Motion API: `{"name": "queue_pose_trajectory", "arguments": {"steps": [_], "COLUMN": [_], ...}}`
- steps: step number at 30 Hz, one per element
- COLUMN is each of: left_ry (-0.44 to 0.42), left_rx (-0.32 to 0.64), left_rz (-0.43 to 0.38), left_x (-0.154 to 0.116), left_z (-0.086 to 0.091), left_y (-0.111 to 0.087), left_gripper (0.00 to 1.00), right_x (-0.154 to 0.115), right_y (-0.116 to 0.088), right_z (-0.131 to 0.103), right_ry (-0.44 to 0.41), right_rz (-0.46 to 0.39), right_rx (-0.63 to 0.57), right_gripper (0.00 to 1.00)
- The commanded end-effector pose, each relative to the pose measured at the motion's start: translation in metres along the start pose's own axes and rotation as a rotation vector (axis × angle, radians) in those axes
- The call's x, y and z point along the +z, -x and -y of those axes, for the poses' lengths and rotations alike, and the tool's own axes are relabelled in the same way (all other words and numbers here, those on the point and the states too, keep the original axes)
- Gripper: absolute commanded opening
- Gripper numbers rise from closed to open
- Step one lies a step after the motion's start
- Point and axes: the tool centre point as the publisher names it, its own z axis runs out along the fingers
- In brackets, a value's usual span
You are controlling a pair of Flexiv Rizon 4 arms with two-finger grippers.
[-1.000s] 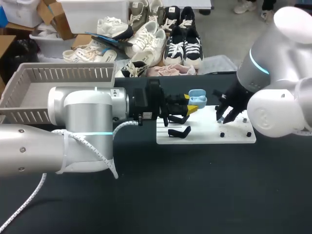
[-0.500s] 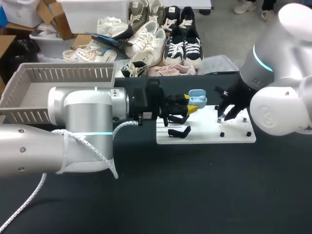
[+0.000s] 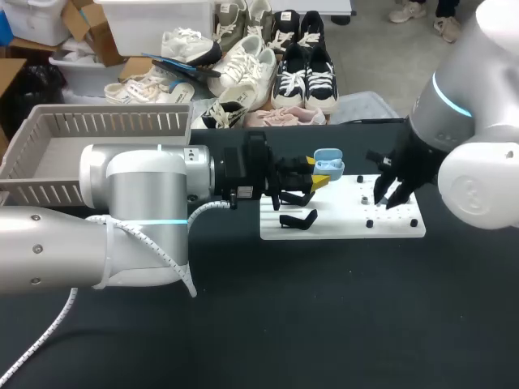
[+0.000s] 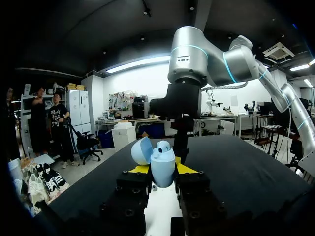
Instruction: Pick up each earbud case from the left stands, insert the matching earbuds, close the lid, and place the case in the box.
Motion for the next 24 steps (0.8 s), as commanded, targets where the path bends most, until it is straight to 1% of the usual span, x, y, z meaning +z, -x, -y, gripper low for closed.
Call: {"name": "queue_pose_trajectory", "arguments": {"steps": [1,7,13,19,22,24], "left_ry": [0.003,0.003,0.003,0.003,0.003,0.003], "left_rx": [0.001,0.001,0.001,0.001,0.001,0.001], "left_rz": [0.002,0.002,0.002,0.002,0.002,0.002], "left_x": [-0.001,-0.001,-0.001,-0.001,-0.001,-0.001], "left_z": [0.001,0.001,0.001,0.001,0.001,0.001], "left_y": [0.0,0.0,0.0,0.0,0.0,0.0], "left_gripper": [0.0,0.0,0.0,0.0,0.0,0.0], "right_x": [-0.02,-0.038,-0.059,-0.08,-0.09,-0.097], "right_y": [-0.014,-0.034,-0.055,-0.072,-0.077,-0.079], "right_z": [0.004,0.003,-0.002,-0.014,-0.021,-0.026], "right_ry": [-0.004,-0.034,-0.062,-0.061,-0.063,-0.05], "right_rz": [-0.007,-0.032,-0.049,-0.063,-0.07,-0.074], "right_rx": [-0.036,-0.155,-0.316,-0.466,-0.524,-0.56], "right_gripper": [0.0,0.0,0.0,0.0,0.0,0.0]}}
